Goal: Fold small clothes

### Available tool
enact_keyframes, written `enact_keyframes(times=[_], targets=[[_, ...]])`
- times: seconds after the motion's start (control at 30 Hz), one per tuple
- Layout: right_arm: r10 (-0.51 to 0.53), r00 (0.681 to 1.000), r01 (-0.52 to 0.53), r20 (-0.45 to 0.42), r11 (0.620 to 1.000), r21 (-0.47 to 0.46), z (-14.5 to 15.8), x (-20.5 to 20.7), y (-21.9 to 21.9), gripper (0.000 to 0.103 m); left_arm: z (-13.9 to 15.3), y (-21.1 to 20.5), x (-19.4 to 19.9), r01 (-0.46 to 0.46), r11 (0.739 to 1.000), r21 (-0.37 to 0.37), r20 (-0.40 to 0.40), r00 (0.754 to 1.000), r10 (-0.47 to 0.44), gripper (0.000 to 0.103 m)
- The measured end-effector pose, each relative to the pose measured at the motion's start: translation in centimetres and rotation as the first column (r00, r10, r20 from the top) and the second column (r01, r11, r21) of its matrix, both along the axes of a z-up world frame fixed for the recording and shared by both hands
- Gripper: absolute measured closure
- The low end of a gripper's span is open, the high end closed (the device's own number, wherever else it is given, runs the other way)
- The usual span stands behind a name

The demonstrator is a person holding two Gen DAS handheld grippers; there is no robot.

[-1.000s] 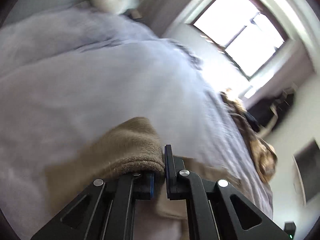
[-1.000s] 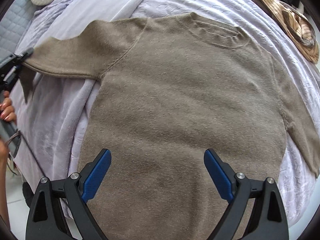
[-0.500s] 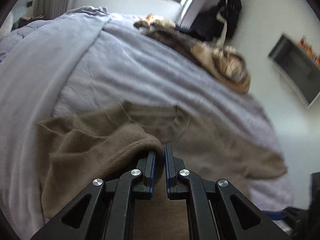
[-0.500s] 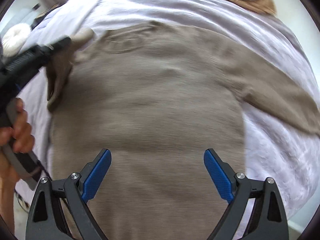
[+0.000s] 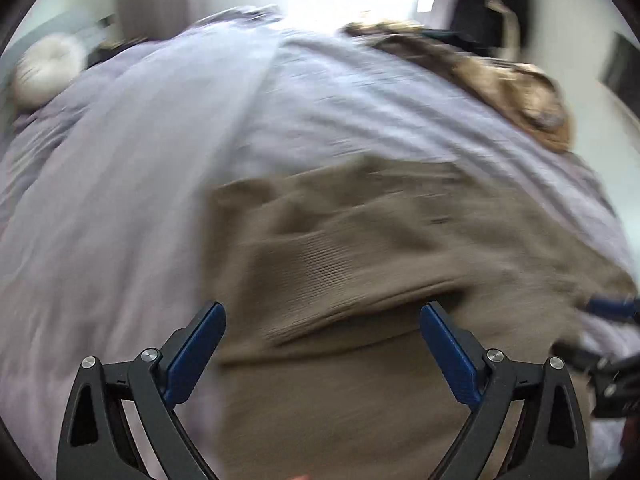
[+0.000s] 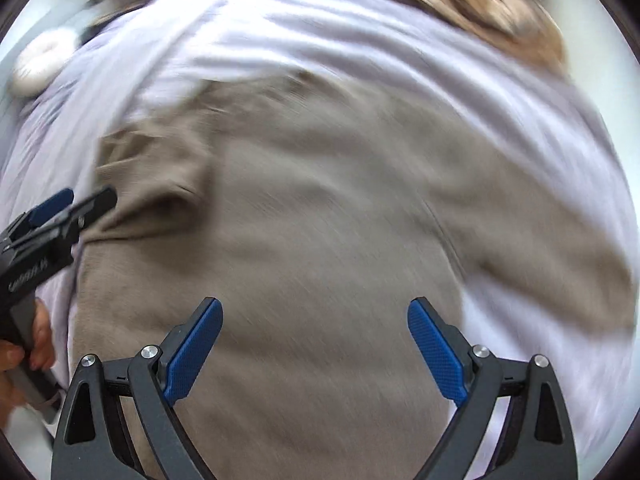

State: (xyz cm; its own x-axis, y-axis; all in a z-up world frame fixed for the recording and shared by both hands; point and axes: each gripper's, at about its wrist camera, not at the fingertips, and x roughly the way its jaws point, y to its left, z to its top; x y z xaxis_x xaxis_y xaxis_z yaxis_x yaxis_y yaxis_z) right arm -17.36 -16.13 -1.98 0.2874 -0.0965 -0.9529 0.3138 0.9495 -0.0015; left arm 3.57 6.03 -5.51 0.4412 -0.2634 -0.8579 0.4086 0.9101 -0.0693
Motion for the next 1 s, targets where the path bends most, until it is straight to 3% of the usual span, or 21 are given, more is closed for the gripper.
enact_keyframes(times=[0.07, 0.1, 0.17, 0.27, 0.3, 0.33, 0.37, 0.4, 0.43, 0.53, 0.57, 0.6, 0.63, 0.7, 0.73, 0.8, 0.83, 0.87, 0.9, 0.93, 1.0], targets=[[0.151, 0.988, -0.148, 0.028, 0.985, -0.085, 0.0, 2.7, 2.9, 0.008, -1.6, 2.5, 0.9, -0.059, 0.994, 0.093, -0.032, 0.998, 0.062, 0.005], [0.253, 0.967, -0.247, 0.023, 0.957, -0.152, -0.5, 4.5, 5.0, 0.008, -2.6, 3.6, 1.3, -0.08, 0.988, 0.135, -0.054, 0.995, 0.088, 0.005], [0.397, 0.918, -0.386, -0.015, 0.882, -0.271, -1.8, 6.9, 8.1, 0.009, -4.0, 5.1, 1.7, -0.102, 0.979, 0.174, -0.076, 0.99, 0.117, 0.005], [0.55, 0.828, -0.536, -0.109, 0.721, -0.438, -4.6, 9.5, 12.2, 0.014, -5.7, 5.5, 2.1, -0.112, 0.967, 0.229, -0.075, 0.988, 0.132, 0.005], [0.58, 0.8, -0.569, -0.154, 0.652, -0.501, -6.0, 10.5, 13.5, 0.022, -6.3, 5.5, 2.3, -0.118, 0.963, 0.242, -0.073, 0.988, 0.139, 0.005], [0.595, 0.779, -0.594, -0.2, 0.595, -0.542, -7.3, 11.4, 14.2, 0.046, -6.8, 5.6, 2.5, -0.131, 0.96, 0.249, -0.072, 0.986, 0.153, 0.005], [0.603, 0.764, -0.613, -0.23, 0.564, -0.554, -8.2, 11.9, 14.5, 0.069, -7.2, 5.8, 2.7, -0.148, 0.96, 0.239, -0.077, 0.982, 0.17, 0.005], [0.605, 0.759, -0.624, -0.242, 0.566, -0.539, -8.7, 12.6, 14.5, 0.093, -7.4, 6.0, 2.9, -0.162, 0.96, 0.228, -0.078, 0.98, 0.184, 0.005], [0.586, 0.782, -0.601, -0.21, 0.62, -0.505, -8.3, 13.3, 13.9, 0.093, -7.4, 6.1, 3.0, -0.174, 0.96, 0.217, -0.075, 0.978, 0.194, 0.005], [0.34, 0.933, -0.297, 0.115, 0.912, -0.283, -3.2, 12.8, 8.1, 0.093, -7.3, 6.1, 3.0, -0.178, 0.961, 0.214, -0.061, 0.979, 0.195, 0.005], [0.243, 0.952, -0.209, 0.187, 0.96, -0.184, -2.3, 11.9, 5.9, 0.093, -7.4, 6.1, 3.0, -0.179, 0.961, 0.213, -0.059, 0.979, 0.195, 0.005], [0.074, 0.963, -0.071, 0.26, 0.997, -0.022, -1.7, 10.6, 2.7, 0.093, -7.4, 6.3, 3.0, -0.182, 0.961, 0.209, -0.058, 0.978, 0.198, 0.005], [-0.045, 0.959, 0.023, 0.279, 0.996, 0.083, -1.7, 9.7, 0.6, 0.093, -7.4, 6.4, 3.1, -0.189, 0.96, 0.205, -0.057, 0.977, 0.205, 0.005], [-0.334, 0.91, 0.239, 0.246, 0.906, 0.349, -3.8, 6.9, -4.4, 0.092, -7.5, 6.6, 3.3, -0.205, 0.961, 0.187, -0.063, 0.973, 0.22, 0.005], [-0.47, 0.862, 0.335, 0.19, 0.809, 0.484, -5.8, 5.0, -6.8, 0.088, -7.5, 6.8, 3.6, -0.211, 0.96, 0.184, -0.067, 0.972, 0.226, 0.005], [-0.603, 0.791, 0.431, 0.098, 0.664, 0.612, -8.6, 2.3, -9.0, 0.085, -7.6, 6.8, 3.9, -0.209, 0.96, 0.187, -0.069, 0.972, 0.225, 0.005], [-0.638, 0.767, 0.455, 0.065, 0.612, 0.646, -9.4, 1.5, -9.4, 0.075, -7.6, 6.9, 4.1, -0.206, 0.96, 0.189, -0.069, 0.973, 0.222, 0.005], [-0.67, 0.741, 0.467, 0.042, 0.56, 0.685, -10.1, 0.6, -9.8, 0.073, -7.5, 7.0, 4.2, -0.202, 0.961, 0.191, -0.074, 0.973, 0.219, 0.005], [-0.694, 0.719, 0.467, 0.04, 0.525, 0.711, -10.3, -0.3, -10.0, 0.069, -7.3, 7.2, 4.4, -0.198, 0.961, 0.193, -0.084, 0.973, 0.217, 0.005], [-0.7, 0.713, 0.472, 0.043, 0.524, 0.709, -10.1, -0.6, -10.1, 0.064, -6.9, 7.2, 4.3, -0.196, 0.962, 0.189, -0.093, 0.972, 0.216, 0.005], [-0.676, 0.734, 0.477, 0.066, 0.583, 0.657, -9.0, -0.6, -10.2, 0.06, -5.8, 7.7, 4.0, -0.195, 0.968, 0.16, -0.11, 0.971, 0.214, 0.005]])
